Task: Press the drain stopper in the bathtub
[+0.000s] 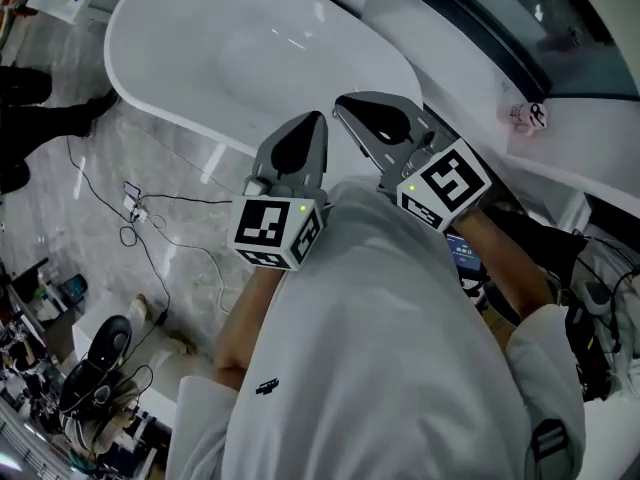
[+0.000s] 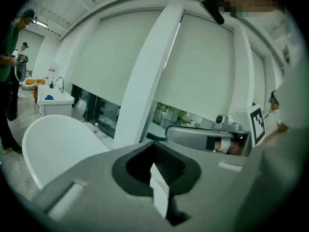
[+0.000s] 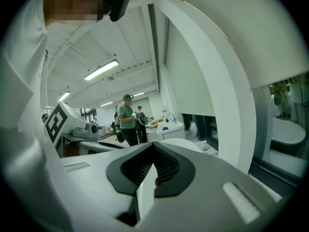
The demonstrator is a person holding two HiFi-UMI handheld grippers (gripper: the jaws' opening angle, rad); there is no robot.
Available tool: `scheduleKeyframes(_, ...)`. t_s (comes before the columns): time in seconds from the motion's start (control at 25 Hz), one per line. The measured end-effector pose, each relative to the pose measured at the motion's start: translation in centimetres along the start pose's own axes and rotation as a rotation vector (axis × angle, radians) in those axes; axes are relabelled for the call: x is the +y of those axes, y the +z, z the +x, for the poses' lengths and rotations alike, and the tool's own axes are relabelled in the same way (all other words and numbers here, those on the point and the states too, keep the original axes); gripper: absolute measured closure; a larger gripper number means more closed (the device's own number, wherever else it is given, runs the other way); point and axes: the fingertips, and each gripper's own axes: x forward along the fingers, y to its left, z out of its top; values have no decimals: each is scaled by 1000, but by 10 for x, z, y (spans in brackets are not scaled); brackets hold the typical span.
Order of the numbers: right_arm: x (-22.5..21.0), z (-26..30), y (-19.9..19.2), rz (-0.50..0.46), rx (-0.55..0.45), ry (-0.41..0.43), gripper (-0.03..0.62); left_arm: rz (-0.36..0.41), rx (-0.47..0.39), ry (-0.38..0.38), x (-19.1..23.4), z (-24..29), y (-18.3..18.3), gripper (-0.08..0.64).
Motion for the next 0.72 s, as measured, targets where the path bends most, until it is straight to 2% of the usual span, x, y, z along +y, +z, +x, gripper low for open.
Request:
scheduleKeyframes(0.48,-9,-42,-11,-1,-11,-154,591,54,10,-23,-30,10,-1,560)
scheduleKeyframes(0.72,-6,-42,-13,5,-11,-172,591,53,-1,-8,-32,4,-2,560)
